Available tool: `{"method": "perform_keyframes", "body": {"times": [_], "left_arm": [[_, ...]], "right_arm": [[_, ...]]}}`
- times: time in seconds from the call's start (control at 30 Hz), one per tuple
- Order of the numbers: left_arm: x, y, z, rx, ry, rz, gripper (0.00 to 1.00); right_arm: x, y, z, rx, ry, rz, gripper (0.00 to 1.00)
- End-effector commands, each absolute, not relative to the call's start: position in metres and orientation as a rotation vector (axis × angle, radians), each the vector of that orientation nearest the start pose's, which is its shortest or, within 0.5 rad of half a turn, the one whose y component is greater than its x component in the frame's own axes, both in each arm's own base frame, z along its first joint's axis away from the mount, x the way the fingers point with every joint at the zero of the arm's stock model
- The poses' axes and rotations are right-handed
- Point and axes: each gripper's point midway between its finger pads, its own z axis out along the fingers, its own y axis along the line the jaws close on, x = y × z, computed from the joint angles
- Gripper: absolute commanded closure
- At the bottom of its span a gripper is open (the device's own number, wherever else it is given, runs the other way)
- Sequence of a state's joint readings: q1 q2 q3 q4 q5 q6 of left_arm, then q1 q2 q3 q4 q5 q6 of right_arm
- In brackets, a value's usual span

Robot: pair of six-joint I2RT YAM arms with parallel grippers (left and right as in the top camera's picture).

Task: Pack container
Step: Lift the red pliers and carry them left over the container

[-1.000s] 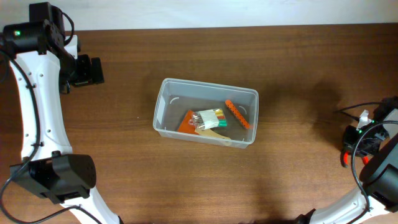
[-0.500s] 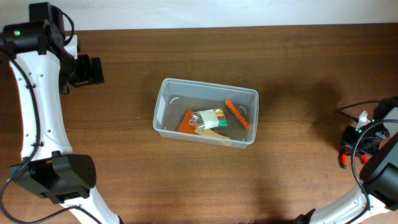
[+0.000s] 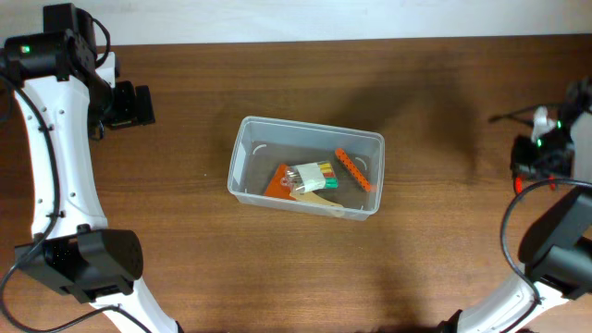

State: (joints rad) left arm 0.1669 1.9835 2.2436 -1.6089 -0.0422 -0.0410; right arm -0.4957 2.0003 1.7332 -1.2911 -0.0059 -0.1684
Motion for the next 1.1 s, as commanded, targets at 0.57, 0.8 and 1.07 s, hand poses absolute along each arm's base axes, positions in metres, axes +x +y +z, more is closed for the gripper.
{"method": "perform_keyframes", "body": {"times": [0.57,0.8,1.07], "left_arm": [[0.394,0.077,0.241,-0.302,2.894,0.096,0.01],[0.394,0.078,0.241,-0.301,2.894,0.096,0.01],[0.394,0.077,0.241,-0.302,2.894,0.096,0.01]], "right_arm": [[0.409,0.086,0.208,-1.002,2.742,-0.021,0.96],[0.406,0.157,0.211,-1.256,2.561,-0.011,0.96],[0.409,0.200,0.204,-1.345,2.462,0.026,0.96]]}}
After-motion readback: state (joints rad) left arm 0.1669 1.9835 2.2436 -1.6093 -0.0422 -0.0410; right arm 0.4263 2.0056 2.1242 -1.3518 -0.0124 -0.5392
